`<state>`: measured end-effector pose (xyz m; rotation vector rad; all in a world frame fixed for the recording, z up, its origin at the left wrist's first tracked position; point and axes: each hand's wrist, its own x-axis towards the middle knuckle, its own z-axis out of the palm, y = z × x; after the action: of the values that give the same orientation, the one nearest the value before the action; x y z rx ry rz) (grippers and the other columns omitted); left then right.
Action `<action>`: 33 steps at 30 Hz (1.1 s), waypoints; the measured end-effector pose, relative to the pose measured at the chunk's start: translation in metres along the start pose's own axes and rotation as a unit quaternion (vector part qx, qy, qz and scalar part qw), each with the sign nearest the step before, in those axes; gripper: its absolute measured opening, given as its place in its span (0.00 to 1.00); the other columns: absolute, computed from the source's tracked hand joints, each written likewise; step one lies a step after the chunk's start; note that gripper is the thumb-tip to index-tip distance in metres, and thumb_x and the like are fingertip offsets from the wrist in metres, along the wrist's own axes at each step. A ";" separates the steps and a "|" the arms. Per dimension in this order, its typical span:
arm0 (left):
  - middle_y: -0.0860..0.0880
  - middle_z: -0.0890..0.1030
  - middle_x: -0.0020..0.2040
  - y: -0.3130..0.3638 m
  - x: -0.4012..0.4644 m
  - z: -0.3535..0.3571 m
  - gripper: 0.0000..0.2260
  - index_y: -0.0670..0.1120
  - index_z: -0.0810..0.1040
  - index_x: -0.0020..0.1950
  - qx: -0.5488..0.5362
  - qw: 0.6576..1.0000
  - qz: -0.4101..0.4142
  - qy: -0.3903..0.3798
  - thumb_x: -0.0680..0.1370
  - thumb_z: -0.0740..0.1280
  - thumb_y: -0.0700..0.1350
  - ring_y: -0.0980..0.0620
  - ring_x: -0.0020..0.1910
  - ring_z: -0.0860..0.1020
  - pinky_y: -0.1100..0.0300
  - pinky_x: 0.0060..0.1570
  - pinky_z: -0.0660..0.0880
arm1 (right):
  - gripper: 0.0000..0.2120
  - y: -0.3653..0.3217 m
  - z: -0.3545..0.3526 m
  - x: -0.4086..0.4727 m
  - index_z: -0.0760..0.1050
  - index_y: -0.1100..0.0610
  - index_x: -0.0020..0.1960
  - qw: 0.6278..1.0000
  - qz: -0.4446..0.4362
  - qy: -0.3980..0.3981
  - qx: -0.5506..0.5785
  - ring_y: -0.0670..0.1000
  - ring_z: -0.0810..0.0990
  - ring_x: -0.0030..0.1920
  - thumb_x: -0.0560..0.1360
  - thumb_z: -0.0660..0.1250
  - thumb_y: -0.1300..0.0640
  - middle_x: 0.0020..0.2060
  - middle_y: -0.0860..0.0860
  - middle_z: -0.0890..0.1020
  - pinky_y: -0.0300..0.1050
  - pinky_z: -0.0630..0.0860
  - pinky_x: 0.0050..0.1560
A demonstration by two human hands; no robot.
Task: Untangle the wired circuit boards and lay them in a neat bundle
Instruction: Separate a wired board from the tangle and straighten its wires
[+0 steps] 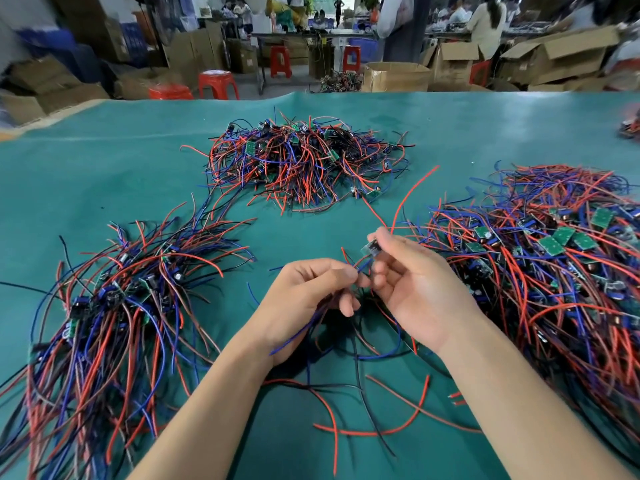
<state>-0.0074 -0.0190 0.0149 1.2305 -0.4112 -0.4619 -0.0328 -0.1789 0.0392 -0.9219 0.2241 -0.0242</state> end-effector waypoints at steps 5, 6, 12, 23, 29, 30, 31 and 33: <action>0.43 0.83 0.35 0.003 -0.001 0.000 0.09 0.43 0.85 0.42 0.001 1.000 -0.010 0.007 0.78 0.67 0.42 0.49 0.39 0.81 0.62 0.45 0.78 | 0.09 -0.025 -0.010 -0.002 0.80 0.57 0.43 0.982 0.013 -0.037 0.186 0.41 0.71 0.26 0.71 0.73 0.51 0.33 0.48 0.78 0.31 0.68 0.26; 0.43 0.84 0.37 0.004 -0.001 0.000 0.08 0.44 0.85 0.43 0.000 1.000 -0.014 0.012 0.78 0.67 0.43 0.50 0.41 0.81 0.62 0.46 0.78 | 0.10 -0.028 -0.012 -0.003 0.80 0.57 0.44 0.980 0.015 -0.057 0.188 0.41 0.70 0.26 0.71 0.73 0.50 0.33 0.48 0.78 0.32 0.68 0.26; 0.43 0.85 0.42 0.005 0.000 0.001 0.16 0.43 0.85 0.40 -0.010 1.000 -0.024 0.006 0.75 0.68 0.55 0.51 0.42 0.82 0.60 0.47 0.77 | 0.09 -0.005 0.000 -0.007 0.83 0.54 0.37 0.996 -0.017 -0.030 -0.085 0.45 0.72 0.26 0.65 0.75 0.49 0.32 0.49 0.80 0.35 0.65 0.26; 0.41 0.82 0.37 -0.002 0.000 -0.001 0.07 0.37 0.83 0.44 0.001 1.000 0.001 0.008 0.74 0.70 0.42 0.50 0.38 0.79 0.62 0.43 0.77 | 0.19 0.010 -0.001 -0.006 0.82 0.61 0.47 0.974 -0.075 0.008 -0.214 0.48 0.74 0.28 0.66 0.77 0.47 0.33 0.53 0.78 0.41 0.67 0.29; 0.45 0.78 0.32 -0.005 0.002 -0.001 0.09 0.38 0.82 0.43 0.015 1.000 0.008 0.016 0.74 0.70 0.44 0.51 0.35 0.74 0.63 0.39 0.71 | 0.04 0.011 -0.004 -0.006 0.84 0.60 0.47 0.954 -0.121 -0.014 -0.275 0.45 0.74 0.29 0.74 0.76 0.60 0.32 0.52 0.81 0.36 0.68 0.27; 0.46 0.77 0.32 -0.005 0.002 -0.002 0.09 0.38 0.82 0.43 0.022 1.000 0.008 0.011 0.74 0.71 0.44 0.50 0.35 0.73 0.62 0.39 0.71 | 0.03 0.010 -0.005 -0.006 0.84 0.60 0.45 0.953 -0.129 -0.011 -0.275 0.45 0.73 0.29 0.73 0.76 0.60 0.31 0.53 0.81 0.36 0.67 0.27; 0.46 0.77 0.31 -0.006 0.002 -0.002 0.09 0.37 0.82 0.44 0.029 0.999 0.009 0.007 0.75 0.72 0.44 0.49 0.36 0.72 0.62 0.38 0.70 | 0.01 0.010 -0.004 -0.006 0.85 0.59 0.44 0.953 -0.136 -0.007 -0.269 0.45 0.72 0.28 0.73 0.76 0.61 0.30 0.53 0.80 0.35 0.67 0.26; 0.47 0.77 0.31 -0.007 0.002 -0.003 0.10 0.36 0.82 0.44 0.041 0.999 0.010 0.009 0.76 0.71 0.43 0.49 0.35 0.72 0.63 0.38 0.71 | 0.02 0.010 -0.003 -0.007 0.85 0.59 0.41 0.956 -0.147 0.002 -0.254 0.45 0.71 0.26 0.73 0.76 0.63 0.28 0.53 0.78 0.35 0.65 0.25</action>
<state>-0.0047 -0.0196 0.0076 1.3076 -0.4313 -0.4199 -0.0409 -0.1744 0.0306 -1.4646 0.0939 -0.2544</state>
